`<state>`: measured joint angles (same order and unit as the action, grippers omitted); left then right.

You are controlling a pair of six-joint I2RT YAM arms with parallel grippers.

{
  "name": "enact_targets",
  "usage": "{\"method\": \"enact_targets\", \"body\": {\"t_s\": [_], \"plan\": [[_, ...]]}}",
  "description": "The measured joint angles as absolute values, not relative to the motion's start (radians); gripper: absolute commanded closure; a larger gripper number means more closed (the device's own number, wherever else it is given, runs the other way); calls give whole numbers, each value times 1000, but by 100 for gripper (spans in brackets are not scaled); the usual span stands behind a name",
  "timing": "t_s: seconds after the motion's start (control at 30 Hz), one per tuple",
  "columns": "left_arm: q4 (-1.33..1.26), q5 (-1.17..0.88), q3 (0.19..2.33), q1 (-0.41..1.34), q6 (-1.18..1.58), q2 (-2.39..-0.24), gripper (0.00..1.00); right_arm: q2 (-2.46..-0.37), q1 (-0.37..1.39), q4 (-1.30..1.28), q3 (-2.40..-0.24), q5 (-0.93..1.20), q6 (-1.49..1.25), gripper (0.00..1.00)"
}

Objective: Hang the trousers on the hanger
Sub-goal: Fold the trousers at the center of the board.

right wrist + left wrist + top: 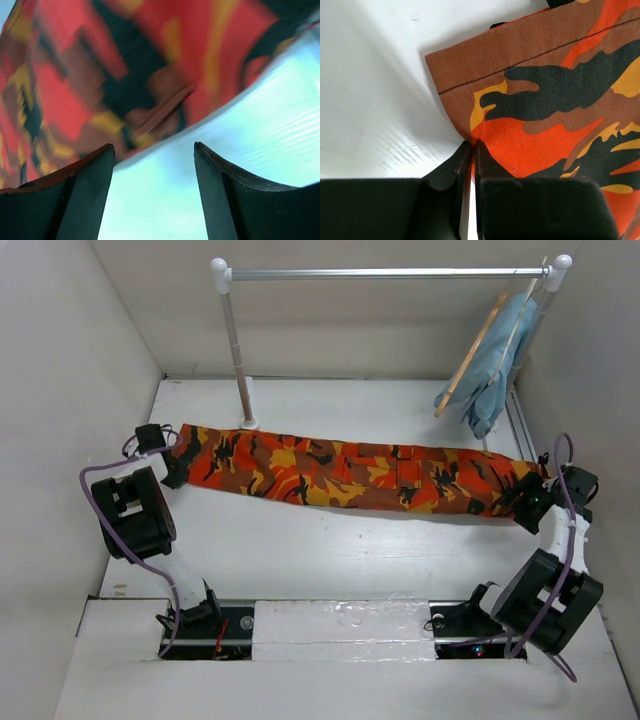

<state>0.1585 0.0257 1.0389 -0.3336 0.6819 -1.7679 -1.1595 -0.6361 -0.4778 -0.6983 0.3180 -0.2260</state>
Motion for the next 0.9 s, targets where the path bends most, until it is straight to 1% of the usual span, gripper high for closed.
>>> {"method": "enact_targets", "body": {"t_s": [0.13, 0.27, 0.33, 0.4, 0.43, 0.47, 0.5, 0.53, 0.67, 0.77, 0.9], "plan": [[178, 35, 1030, -355, 667, -1754, 100, -1267, -723, -394, -698, 339, -294, 29], [213, 65, 1021, -363, 650, -1736, 100, -1375, -725, -336, -699, 340, -350, 31], [228, 75, 1016, -364, 643, -1729, 100, -1426, -725, -319, -701, 340, -368, 34], [239, 88, 1007, -366, 635, -1717, 100, -1480, -728, -305, -726, 361, -382, 45], [250, 93, 1006, -366, 632, -1712, 100, -1509, -731, -297, -744, 364, -385, 56], [262, 104, 1006, -367, 627, -1708, 100, -1535, -734, -289, -759, 373, -387, 84], [273, 117, 1006, -367, 623, -1705, 100, -1555, -739, -279, -767, 379, -385, 91], [287, 131, 1006, -366, 619, -1702, 100, -1567, -746, -278, -770, 382, -389, 94], [361, 201, 1006, -365, 618, -1681, 100, -1530, -765, -329, -768, 381, -373, 98], [418, 270, 1005, -362, 619, -1638, 100, -1407, -773, -381, -736, 370, -351, 100], [486, 368, 990, -362, 621, -1557, 100, -1209, -813, -461, -668, 376, -323, 100]]}}
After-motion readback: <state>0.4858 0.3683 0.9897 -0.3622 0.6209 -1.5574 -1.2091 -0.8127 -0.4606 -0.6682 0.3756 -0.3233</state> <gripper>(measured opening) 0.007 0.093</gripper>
